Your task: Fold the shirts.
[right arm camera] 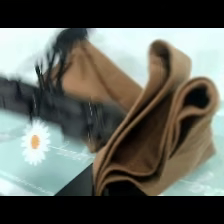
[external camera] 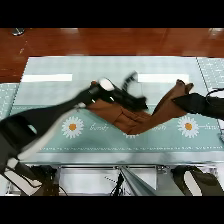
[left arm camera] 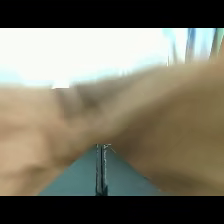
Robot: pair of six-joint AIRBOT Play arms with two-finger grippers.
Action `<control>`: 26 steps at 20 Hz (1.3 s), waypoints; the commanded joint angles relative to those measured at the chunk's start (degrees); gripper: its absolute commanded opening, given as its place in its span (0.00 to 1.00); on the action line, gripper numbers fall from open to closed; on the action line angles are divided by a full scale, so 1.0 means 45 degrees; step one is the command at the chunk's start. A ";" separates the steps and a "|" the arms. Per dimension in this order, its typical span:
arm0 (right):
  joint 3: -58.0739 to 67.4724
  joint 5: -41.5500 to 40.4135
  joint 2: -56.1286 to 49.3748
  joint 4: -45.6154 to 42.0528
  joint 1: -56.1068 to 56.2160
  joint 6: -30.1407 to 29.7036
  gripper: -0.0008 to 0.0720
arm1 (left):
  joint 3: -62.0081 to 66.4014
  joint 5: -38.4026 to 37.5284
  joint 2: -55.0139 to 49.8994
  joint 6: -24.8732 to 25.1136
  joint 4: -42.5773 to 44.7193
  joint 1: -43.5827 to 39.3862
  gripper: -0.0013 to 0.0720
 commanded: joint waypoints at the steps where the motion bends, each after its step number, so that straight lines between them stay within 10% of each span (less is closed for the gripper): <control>1: 0.1039 -0.1054 -0.0724 0.0097 0.1943 0.0627 0.05 | -0.0155 -0.0699 0.1341 -0.0253 -0.0175 0.3157 0.06; 7: 0.4493 -0.3560 -0.5552 -0.0631 0.7227 0.1039 0.05 | -0.3653 -0.0214 0.7791 0.0175 0.1792 0.7810 0.06; 13: 0.8806 -0.4347 -1.1934 -0.0617 0.8709 0.1229 0.06 | -0.7558 -0.0204 1.4868 0.0291 0.1948 0.8757 0.06; 22: 1.1759 -0.4172 -1.6004 0.1452 0.8714 0.2011 0.06 | -0.8034 -0.0646 1.7223 0.0291 0.1953 0.8733 0.06; 23: 1.1759 -0.4211 -1.6174 0.1807 0.8733 0.1996 0.11 | -0.8034 -0.0651 1.7116 0.0291 0.1953 0.8733 0.06; 25: 1.1759 -0.3803 -1.6373 0.2103 0.8796 0.1355 0.86 | -0.8087 -0.0651 1.6869 0.0296 0.1953 0.8733 0.06; 26: 1.1764 -0.3249 -1.6354 0.2103 0.8762 0.1078 0.86 | -0.8150 -0.0646 1.6728 0.0301 0.1957 0.8733 0.06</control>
